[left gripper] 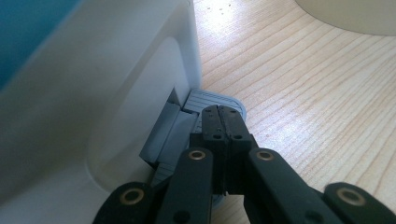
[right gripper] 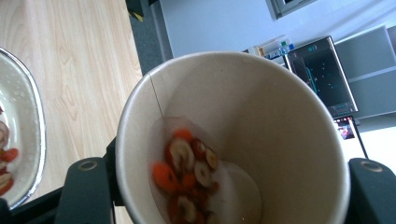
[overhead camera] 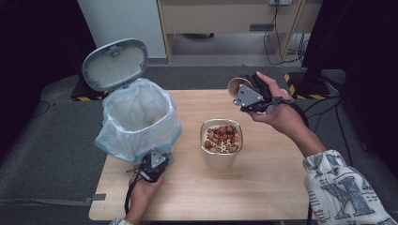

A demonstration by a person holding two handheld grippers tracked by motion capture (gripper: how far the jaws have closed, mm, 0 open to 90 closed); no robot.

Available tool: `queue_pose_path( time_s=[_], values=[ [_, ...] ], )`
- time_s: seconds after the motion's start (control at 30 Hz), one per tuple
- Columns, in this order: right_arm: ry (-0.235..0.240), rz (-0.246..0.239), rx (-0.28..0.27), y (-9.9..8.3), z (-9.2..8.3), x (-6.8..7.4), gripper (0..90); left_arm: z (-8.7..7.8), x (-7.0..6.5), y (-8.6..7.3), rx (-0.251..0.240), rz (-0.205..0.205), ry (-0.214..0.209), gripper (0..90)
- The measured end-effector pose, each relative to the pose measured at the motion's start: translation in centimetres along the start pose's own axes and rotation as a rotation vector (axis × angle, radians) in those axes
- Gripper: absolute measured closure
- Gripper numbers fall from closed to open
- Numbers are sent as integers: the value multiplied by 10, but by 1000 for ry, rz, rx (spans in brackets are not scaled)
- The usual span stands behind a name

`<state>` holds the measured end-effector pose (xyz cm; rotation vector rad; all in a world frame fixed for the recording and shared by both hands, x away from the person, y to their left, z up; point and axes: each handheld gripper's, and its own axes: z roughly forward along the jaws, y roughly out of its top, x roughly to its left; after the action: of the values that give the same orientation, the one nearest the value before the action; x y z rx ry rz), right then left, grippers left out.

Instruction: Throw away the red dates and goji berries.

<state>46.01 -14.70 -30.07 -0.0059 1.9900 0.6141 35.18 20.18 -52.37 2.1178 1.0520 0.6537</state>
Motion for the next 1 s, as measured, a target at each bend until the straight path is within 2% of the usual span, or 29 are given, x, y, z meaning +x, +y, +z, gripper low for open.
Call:
queue_pose_path(
  time_s=[0.33, 0.63, 1.0],
  values=[
    [4, -2, -3, 2, 0, 1, 326, 0, 0, 0, 0, -1, -1, 892],
    [4, -42, -6, 9, -2, 4, 326, 0, 0, 0, -1, -3, -2, 892],
    [0, -44, 2, 6, -4, 0, 326, 0, 0, 0, 0, -1, -1, 892]
  ],
)
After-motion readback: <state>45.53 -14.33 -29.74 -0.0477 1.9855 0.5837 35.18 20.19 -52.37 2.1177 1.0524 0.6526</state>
